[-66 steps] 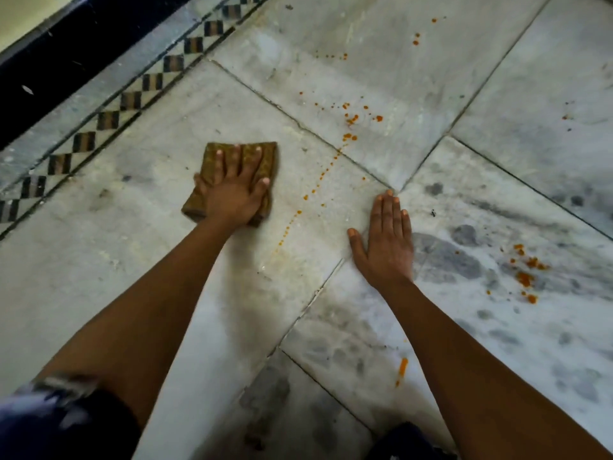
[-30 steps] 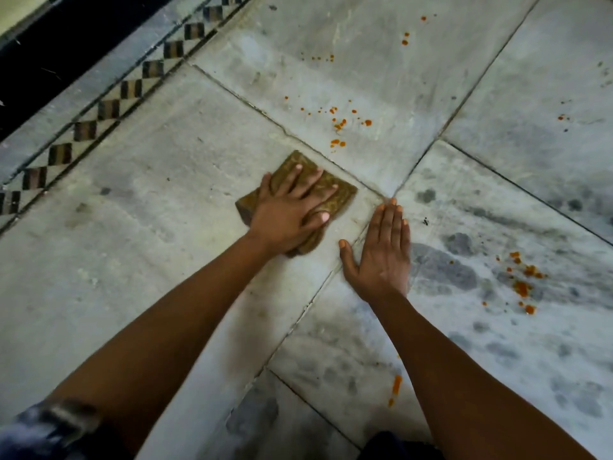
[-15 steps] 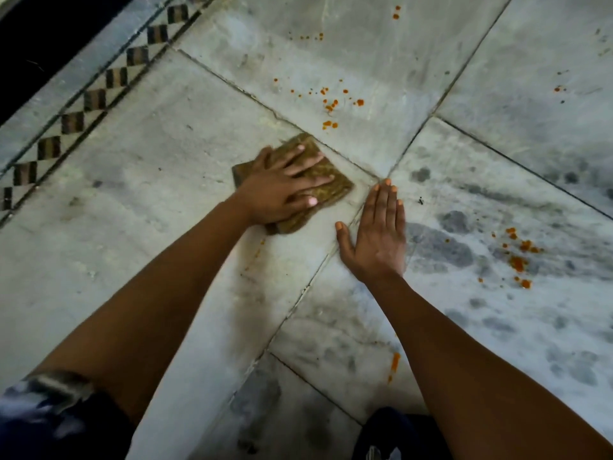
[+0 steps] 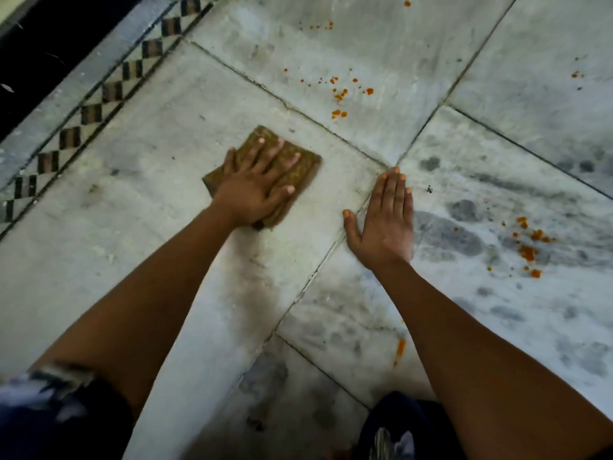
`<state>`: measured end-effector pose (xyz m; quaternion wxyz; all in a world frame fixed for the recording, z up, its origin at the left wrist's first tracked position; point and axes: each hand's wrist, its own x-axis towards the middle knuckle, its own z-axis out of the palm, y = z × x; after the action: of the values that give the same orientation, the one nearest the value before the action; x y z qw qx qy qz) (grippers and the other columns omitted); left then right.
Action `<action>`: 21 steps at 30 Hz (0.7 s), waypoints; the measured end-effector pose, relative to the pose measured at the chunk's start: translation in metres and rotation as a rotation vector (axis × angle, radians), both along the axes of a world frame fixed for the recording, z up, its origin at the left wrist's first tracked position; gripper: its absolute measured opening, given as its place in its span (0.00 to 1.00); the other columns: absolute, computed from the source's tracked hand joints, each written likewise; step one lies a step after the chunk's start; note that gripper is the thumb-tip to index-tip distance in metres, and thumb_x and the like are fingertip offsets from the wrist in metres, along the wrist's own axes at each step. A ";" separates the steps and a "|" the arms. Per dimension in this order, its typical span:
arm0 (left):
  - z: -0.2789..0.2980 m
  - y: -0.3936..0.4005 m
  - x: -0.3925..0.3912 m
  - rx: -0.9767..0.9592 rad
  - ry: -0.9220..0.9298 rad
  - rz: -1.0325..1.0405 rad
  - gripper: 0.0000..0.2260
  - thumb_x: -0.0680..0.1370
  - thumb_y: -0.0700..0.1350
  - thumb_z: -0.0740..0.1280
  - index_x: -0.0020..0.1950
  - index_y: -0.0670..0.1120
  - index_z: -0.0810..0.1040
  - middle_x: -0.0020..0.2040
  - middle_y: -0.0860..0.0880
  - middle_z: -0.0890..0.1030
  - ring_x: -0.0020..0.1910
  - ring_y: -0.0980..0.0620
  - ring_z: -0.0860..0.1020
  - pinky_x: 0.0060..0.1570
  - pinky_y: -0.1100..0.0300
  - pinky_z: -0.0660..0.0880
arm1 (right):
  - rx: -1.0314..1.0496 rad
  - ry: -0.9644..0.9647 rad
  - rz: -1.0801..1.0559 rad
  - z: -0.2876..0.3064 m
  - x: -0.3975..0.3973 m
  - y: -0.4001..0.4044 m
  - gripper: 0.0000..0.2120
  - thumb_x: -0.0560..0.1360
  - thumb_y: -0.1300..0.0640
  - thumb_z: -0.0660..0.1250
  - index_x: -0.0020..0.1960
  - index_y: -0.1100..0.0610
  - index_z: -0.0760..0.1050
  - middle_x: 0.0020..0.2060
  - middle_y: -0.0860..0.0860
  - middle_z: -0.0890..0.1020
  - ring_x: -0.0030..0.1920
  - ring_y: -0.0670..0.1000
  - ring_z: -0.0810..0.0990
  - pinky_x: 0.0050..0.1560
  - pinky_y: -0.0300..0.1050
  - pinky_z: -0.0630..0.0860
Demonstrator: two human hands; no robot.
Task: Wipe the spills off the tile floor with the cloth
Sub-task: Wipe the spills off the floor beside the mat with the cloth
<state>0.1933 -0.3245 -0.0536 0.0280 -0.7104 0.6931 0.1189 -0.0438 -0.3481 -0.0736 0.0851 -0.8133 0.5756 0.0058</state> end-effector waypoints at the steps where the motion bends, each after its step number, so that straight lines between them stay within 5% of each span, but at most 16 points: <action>1: 0.001 -0.013 0.004 0.032 0.015 0.085 0.28 0.76 0.64 0.45 0.75 0.60 0.50 0.78 0.52 0.49 0.76 0.47 0.45 0.68 0.35 0.43 | 0.005 -0.001 -0.001 0.000 0.000 0.000 0.40 0.74 0.38 0.39 0.74 0.67 0.43 0.75 0.64 0.47 0.75 0.60 0.45 0.73 0.50 0.38; 4: 0.006 -0.038 -0.011 0.096 0.059 0.237 0.26 0.80 0.61 0.48 0.76 0.60 0.45 0.78 0.52 0.43 0.76 0.45 0.40 0.67 0.33 0.40 | 0.011 -0.016 0.008 0.002 0.002 0.003 0.40 0.73 0.38 0.38 0.74 0.67 0.43 0.75 0.64 0.47 0.75 0.59 0.45 0.73 0.50 0.38; 11: 0.012 0.053 -0.008 0.188 -0.038 -0.067 0.36 0.67 0.70 0.36 0.74 0.62 0.39 0.77 0.53 0.40 0.76 0.49 0.40 0.70 0.38 0.42 | 0.066 -0.061 0.034 0.005 0.007 0.023 0.33 0.79 0.43 0.45 0.76 0.61 0.40 0.76 0.58 0.45 0.76 0.55 0.42 0.73 0.50 0.37; 17: 0.007 0.021 0.018 0.152 0.090 0.323 0.27 0.79 0.63 0.50 0.75 0.60 0.43 0.78 0.52 0.41 0.76 0.47 0.39 0.69 0.36 0.38 | 0.052 -0.054 0.223 0.000 0.012 0.049 0.31 0.77 0.43 0.44 0.76 0.56 0.47 0.76 0.55 0.50 0.76 0.54 0.47 0.73 0.52 0.40; 21: 0.001 0.042 -0.020 0.073 0.034 0.223 0.29 0.77 0.65 0.47 0.76 0.59 0.45 0.78 0.50 0.43 0.76 0.46 0.42 0.68 0.35 0.40 | 0.047 -0.031 0.214 0.000 0.013 0.046 0.32 0.77 0.42 0.44 0.76 0.56 0.47 0.76 0.55 0.49 0.76 0.54 0.47 0.74 0.53 0.41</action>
<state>0.1730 -0.2828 -0.0525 0.0287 -0.7795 0.6053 0.1586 -0.0304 -0.3020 -0.0735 0.1120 -0.8677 0.4840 0.0158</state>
